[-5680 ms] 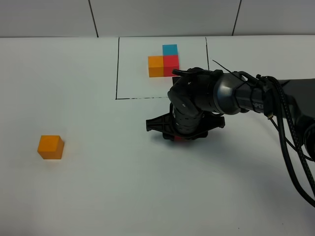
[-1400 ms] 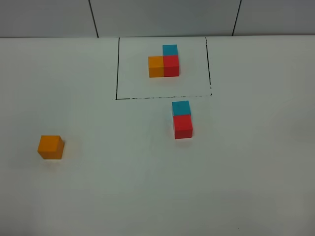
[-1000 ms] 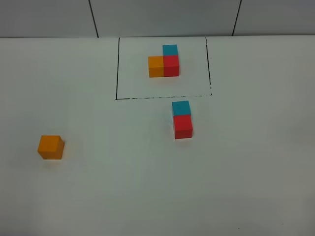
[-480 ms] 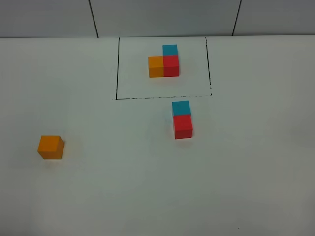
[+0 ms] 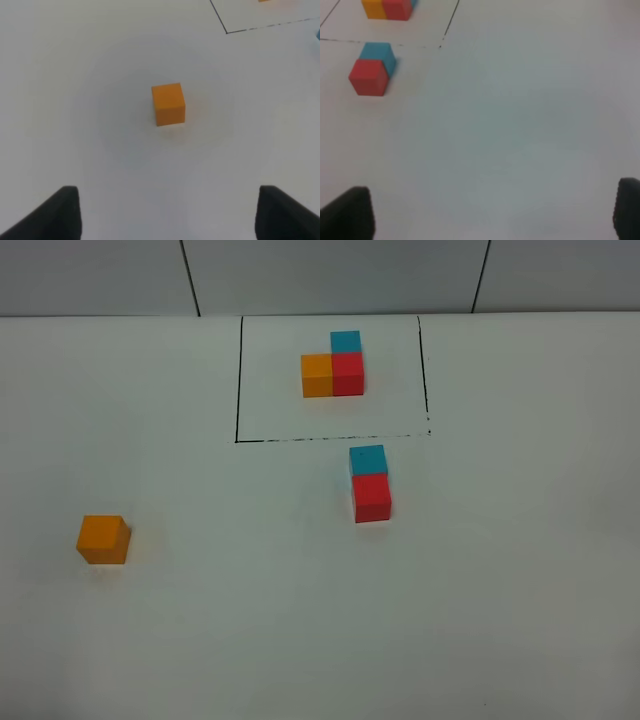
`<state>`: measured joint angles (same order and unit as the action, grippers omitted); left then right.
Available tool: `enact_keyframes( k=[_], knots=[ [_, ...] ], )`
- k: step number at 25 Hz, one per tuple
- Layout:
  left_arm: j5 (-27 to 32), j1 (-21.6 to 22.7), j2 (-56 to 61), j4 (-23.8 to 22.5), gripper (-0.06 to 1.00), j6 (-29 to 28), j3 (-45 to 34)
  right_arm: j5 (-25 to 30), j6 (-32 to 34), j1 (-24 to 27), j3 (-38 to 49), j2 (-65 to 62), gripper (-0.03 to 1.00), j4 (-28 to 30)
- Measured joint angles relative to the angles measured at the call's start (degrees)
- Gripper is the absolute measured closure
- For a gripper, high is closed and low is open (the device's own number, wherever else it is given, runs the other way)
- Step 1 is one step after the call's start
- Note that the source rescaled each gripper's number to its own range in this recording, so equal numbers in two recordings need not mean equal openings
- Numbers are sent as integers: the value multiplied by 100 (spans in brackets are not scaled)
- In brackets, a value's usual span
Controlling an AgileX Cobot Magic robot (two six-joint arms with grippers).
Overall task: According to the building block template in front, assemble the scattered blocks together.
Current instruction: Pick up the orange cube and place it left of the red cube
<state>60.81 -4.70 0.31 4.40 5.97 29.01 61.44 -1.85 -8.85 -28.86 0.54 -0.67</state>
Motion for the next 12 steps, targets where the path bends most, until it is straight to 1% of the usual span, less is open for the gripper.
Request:
enact_keyframes(
  k=[12],
  knots=[
    [0, 0, 0, 0, 31, 0, 0, -6, 0, 0, 0, 0, 4, -63]
  ],
)
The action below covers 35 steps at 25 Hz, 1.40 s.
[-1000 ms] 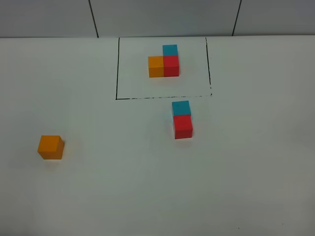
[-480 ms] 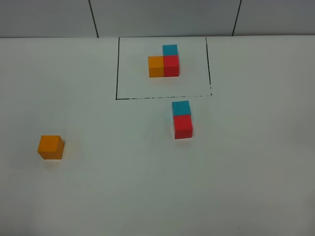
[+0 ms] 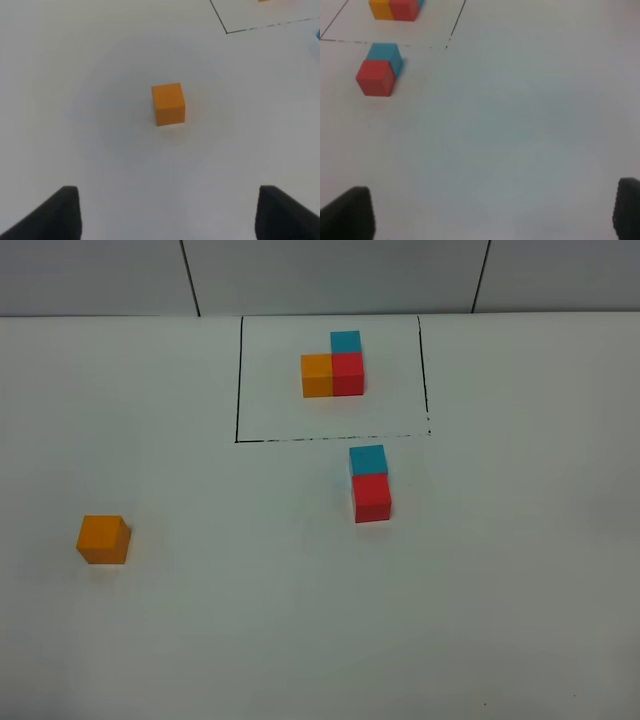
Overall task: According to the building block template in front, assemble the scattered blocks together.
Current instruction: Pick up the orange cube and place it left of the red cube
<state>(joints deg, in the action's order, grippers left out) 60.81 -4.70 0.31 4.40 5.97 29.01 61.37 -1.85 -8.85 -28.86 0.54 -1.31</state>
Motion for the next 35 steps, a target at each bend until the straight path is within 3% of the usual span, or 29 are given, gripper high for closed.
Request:
enact_keyframes(
  k=[22, 24, 29, 35],
  knots=[
    [0, 0, -78, 0, 30, 0, 0, 0, 0, 0, 0, 0, 10, -1],
    [0, 0, -306, 0, 24, 0, 0, 0, 0, 0, 0, 0, 12, -1],
    [-59, 0, -1660, -143, -1, -93, 37, -6, 0, 0, 0, 0, 14, -1],
    [-1026, 0, -3880, -159, -6, -161, 637, -6, 0, 0, 0, 0, 15, -1]
  ],
)
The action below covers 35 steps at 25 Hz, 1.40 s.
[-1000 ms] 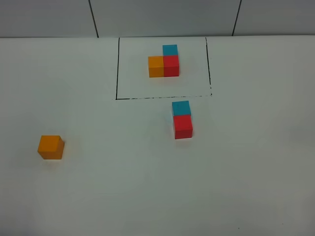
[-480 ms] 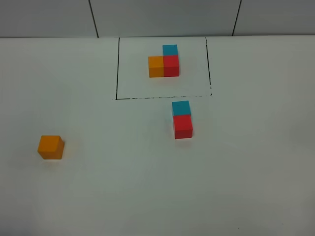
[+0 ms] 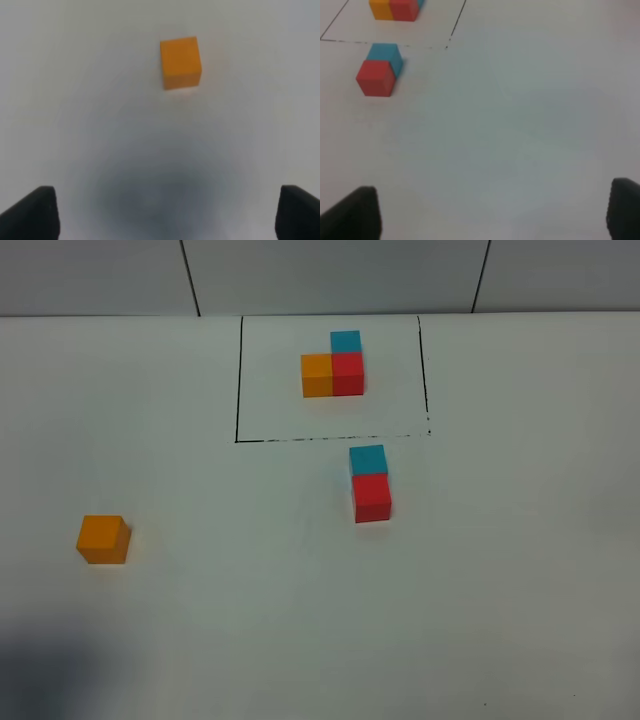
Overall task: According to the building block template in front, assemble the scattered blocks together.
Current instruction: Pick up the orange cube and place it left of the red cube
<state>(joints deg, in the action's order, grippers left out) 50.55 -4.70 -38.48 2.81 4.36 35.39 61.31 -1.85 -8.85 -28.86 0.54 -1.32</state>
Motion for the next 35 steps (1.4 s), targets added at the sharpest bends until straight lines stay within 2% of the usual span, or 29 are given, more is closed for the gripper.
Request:
enact_keyframes(
  k=[9, 15, 23, 31, 35],
  knots=[
    [-219, 0, -3585, 55, -6, -488, 1517, 0, 0, 0, 0, 0, 19, 0],
    [-440, 0, -4923, 70, -6, -504, 1931, 0, 0, 0, 0, 0, 20, 0],
    [-985, -427, -5636, 168, -5, -607, 1948, 0, 0, 0, 0, 0, 23, 0],
    [-1050, -434, -5688, 162, -5, -805, 1948, 0, 0, 0, 0, 0, 23, 0],
    [-1076, -434, -5694, -120, -4, -1034, 1948, 0, 0, 0, 0, 0, 23, 0]
  ],
)
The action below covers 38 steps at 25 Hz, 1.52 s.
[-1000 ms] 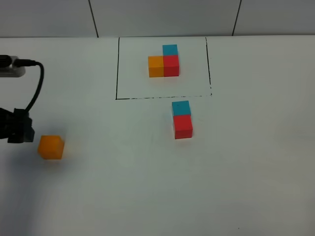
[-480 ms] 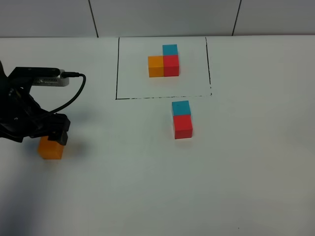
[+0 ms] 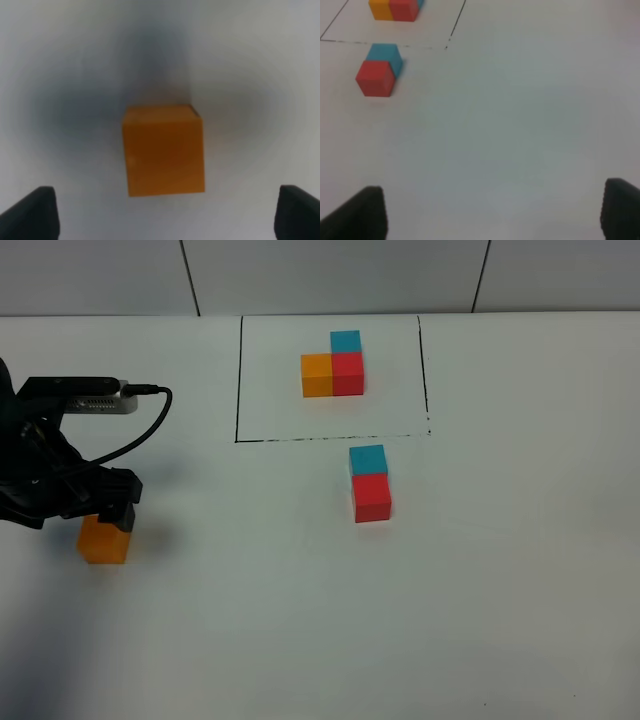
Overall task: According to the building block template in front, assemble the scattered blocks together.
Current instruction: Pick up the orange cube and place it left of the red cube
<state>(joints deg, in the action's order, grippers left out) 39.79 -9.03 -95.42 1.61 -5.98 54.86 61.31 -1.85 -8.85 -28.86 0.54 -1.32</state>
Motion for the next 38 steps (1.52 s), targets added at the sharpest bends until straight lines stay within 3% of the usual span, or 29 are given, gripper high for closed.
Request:
enact_keyframes(
  k=[4, 13, 38],
  knots=[
    [-95, 0, -151, -260, -2, -265, 0, 0, 0, 0, 0, 0, 23, 0],
    [-483, 0, -614, -161, 1, -281, 0, 0, 0, 0, 0, 0, 23, 0],
    [-597, -127, -1144, -17, 12, -311, -5, 0, 0, 0, 0, 0, 24, 0]
  ],
)
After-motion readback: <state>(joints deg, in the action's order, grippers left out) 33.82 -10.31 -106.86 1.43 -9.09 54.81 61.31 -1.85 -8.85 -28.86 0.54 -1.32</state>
